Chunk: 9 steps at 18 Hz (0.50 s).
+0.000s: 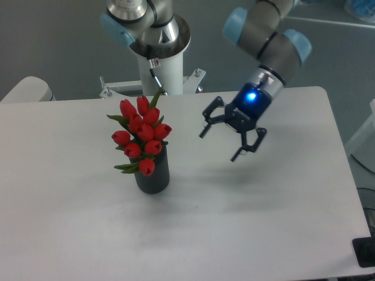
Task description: Insert the flowers into the vase
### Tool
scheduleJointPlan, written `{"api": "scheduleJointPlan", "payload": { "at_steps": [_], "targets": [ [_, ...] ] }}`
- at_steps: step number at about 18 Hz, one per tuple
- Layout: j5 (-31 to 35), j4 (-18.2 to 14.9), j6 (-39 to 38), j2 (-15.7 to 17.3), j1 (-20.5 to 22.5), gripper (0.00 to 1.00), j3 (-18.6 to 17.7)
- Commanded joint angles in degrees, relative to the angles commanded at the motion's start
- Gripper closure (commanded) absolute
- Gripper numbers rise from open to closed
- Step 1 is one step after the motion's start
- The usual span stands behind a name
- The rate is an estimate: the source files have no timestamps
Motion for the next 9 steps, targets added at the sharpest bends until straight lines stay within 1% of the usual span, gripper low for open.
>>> {"api": "scheduleJointPlan", "payload": {
  "at_steps": [2, 4, 9],
  "targets": [
    [4.56, 0.0, 0.0, -1.49, -0.52, 0.0, 2.72],
    [10.79, 0.17, 0.0, -2.9, -1.84, 0.0, 5.45],
    [30.47, 0.09, 0.96, -6.33, -7.11, 0.0, 13.44]
  ]
}}
